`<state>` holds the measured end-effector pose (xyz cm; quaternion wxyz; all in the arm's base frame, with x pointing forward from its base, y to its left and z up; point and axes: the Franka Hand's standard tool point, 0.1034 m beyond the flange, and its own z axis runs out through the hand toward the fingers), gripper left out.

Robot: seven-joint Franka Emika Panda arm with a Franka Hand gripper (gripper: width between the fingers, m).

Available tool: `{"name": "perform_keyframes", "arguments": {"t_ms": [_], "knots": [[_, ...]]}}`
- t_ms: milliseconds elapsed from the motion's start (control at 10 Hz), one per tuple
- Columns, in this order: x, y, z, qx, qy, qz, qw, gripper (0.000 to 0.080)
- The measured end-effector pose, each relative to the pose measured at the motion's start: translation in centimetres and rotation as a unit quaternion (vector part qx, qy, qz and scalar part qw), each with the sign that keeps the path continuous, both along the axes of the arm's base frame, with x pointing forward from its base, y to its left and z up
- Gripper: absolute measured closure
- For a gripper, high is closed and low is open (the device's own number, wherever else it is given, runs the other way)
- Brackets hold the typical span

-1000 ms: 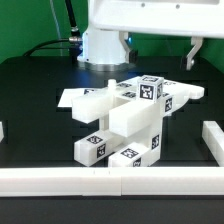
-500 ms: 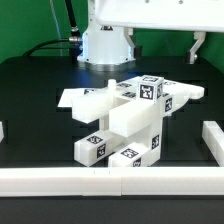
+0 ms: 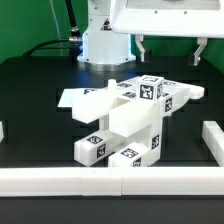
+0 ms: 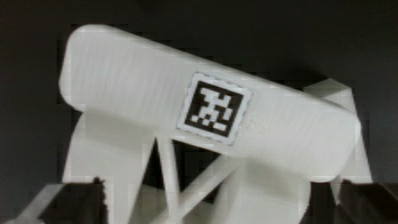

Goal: Assemble chair

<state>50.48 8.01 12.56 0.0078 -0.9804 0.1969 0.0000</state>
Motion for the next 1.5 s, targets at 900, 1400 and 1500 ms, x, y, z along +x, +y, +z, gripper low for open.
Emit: {"name": "perform_keyframes", "arguments": {"t_ms": [900,1400,1500], "knots": [[-8.1,3.8,-3.2,-0.002,-0.003,-0.006,1.0,0.015],[-8.6,2.8,-7.0,-0.024,0.01,0.04,0.999,0.015],[-8.6,2.8,-7.0,-0.024,0.01,0.042,0.999,0.015]]}}
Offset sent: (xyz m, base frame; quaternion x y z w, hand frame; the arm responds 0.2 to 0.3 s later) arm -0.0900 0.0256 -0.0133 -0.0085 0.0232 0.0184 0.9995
